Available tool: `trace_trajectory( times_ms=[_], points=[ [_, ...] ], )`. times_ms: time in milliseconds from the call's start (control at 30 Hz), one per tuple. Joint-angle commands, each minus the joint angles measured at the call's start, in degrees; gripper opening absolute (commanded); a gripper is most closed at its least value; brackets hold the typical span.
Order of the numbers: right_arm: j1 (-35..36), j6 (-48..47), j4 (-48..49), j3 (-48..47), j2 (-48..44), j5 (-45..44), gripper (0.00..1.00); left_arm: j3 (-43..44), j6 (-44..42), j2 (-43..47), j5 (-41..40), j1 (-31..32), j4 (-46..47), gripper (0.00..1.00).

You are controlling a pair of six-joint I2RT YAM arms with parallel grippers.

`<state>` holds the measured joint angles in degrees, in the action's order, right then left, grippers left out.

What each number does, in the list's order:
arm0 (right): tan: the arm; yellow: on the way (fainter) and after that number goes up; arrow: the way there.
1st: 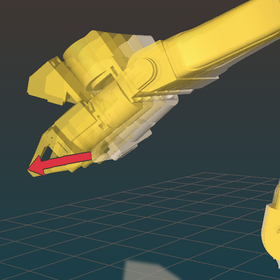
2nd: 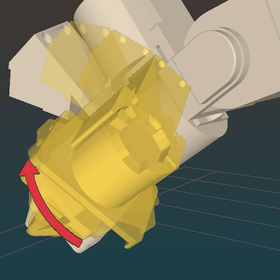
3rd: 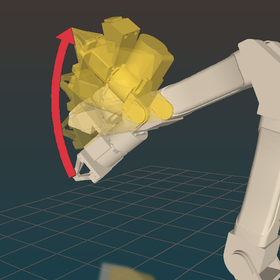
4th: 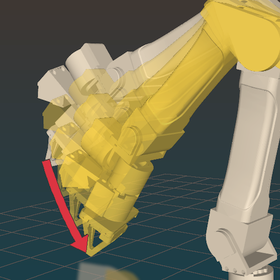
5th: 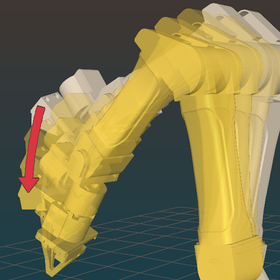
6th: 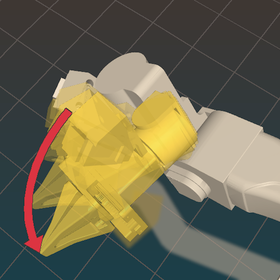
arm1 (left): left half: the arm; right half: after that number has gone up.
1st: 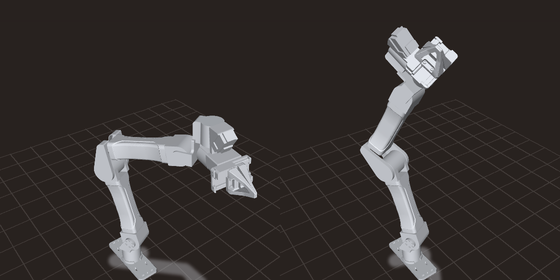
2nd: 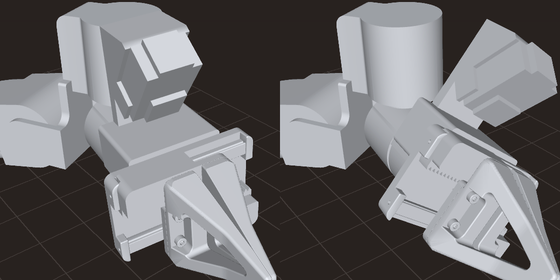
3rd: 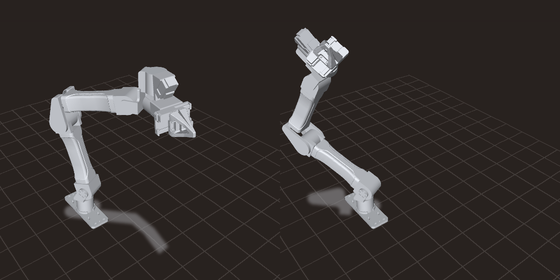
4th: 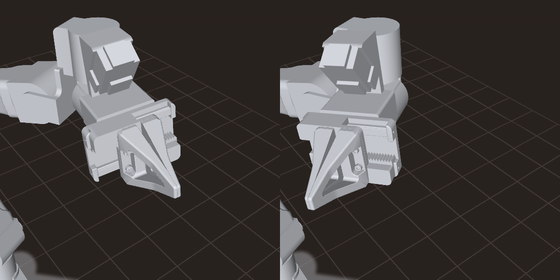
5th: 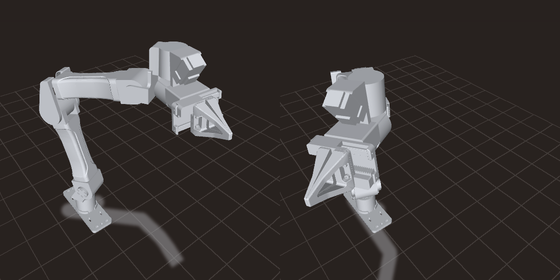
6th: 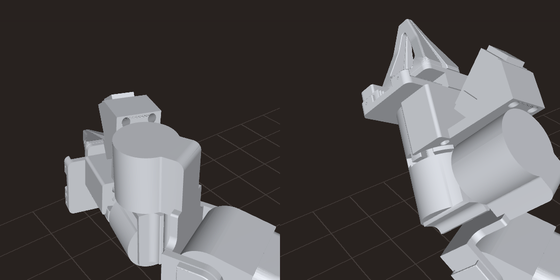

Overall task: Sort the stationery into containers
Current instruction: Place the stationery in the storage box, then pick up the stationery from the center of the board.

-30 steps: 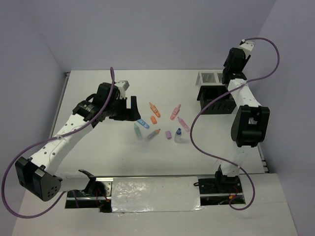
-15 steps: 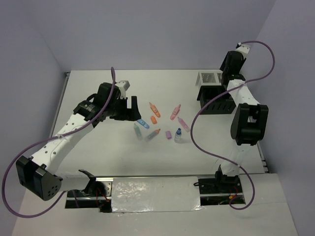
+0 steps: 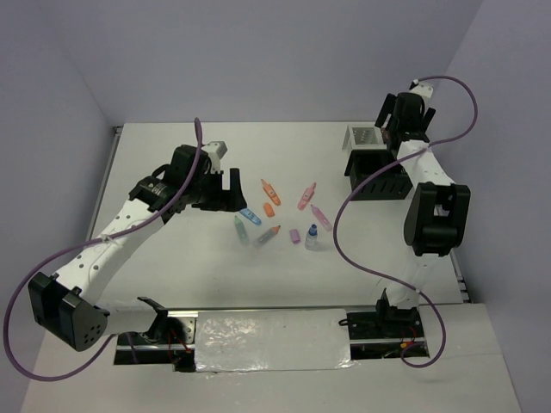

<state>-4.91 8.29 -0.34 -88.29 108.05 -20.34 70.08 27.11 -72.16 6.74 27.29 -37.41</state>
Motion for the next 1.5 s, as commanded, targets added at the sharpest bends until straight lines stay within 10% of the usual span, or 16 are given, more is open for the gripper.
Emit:
trace_trajectory(
  times_ms=[0, 233, 500, 1467],
  points=[
    [1.74, 1.02, -4.3, -3.73, -8.28, 3.71, 1.0, 2.42, 0.13, 0.0, -4.6, 0.22, -0.38, 0.99],
    [19.03, 2.78, -23.18, 1.18, -21.2, 11.2, 1.0, 7.86, 9.35, -4.04, -19.03, -4.5, -8.9, 0.99],
    [43.3, 15.77, -32.25, 20.07, -31.75, 4.54, 0.97, 8.05, 7.08, -4.13, -14.57, -11.2, -7.86, 0.99],
    [46.39, 19.66, -36.23, 32.39, -30.09, 6.63, 0.56, 1.37, 4.53, -2.9, -9.03, -11.29, -6.01, 0.99]
  ],
)
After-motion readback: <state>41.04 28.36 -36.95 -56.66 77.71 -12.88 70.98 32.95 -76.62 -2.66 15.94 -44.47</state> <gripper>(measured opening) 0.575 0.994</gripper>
